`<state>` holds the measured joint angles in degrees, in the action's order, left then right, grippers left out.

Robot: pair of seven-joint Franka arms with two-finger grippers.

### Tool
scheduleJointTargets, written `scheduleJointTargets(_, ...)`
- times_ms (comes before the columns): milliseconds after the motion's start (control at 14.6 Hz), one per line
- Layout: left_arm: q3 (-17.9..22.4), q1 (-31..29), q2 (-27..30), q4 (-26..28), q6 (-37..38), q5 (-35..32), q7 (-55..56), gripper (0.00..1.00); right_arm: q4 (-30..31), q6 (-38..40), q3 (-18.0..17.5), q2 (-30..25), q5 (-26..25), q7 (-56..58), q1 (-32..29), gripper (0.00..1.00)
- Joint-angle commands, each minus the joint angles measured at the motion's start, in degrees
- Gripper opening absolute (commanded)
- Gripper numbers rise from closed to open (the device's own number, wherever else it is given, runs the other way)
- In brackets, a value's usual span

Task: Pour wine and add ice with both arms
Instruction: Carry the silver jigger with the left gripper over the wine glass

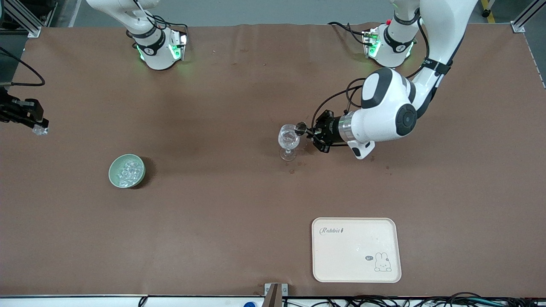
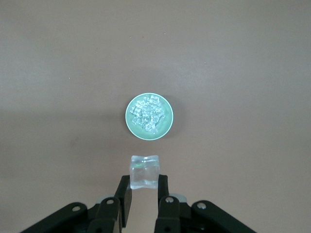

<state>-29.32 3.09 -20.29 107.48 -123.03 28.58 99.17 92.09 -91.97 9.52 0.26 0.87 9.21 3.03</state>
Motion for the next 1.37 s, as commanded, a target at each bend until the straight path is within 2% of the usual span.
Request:
scheduleJointTargets(0, -0.03, 1.75, 0.51, -1.04, -0.10, -4.40, 5.58, 0.01, 0.46, 0.04, -0.29, -1.05, -0.34, -0.24, -0.05, 0.03)
scheduleJointTargets(273, 0.05, 2.80, 0.60, -1.31, 0.16, -6.08, 7.17, 0.01, 0.46, 0.13, -0.37, -1.05, -0.34, -0.24, -0.05, 0.03)
scheduleJointTargets(957, -0.04, 6.05, 0.43, -2.18, 0.51, -16.88, 15.43, 0.01, 0.46, 0.13, -0.46, -1.05, -0.34, -0.24, 0.04, 0.03)
scheduleJointTargets(1299, -0.04, 6.76, -0.28, -2.54, 0.60, -18.73, 16.67, 0.01, 0.54, 0.48, -0.46, -1.05, -0.34, -0.24, 0.04, 0.03)
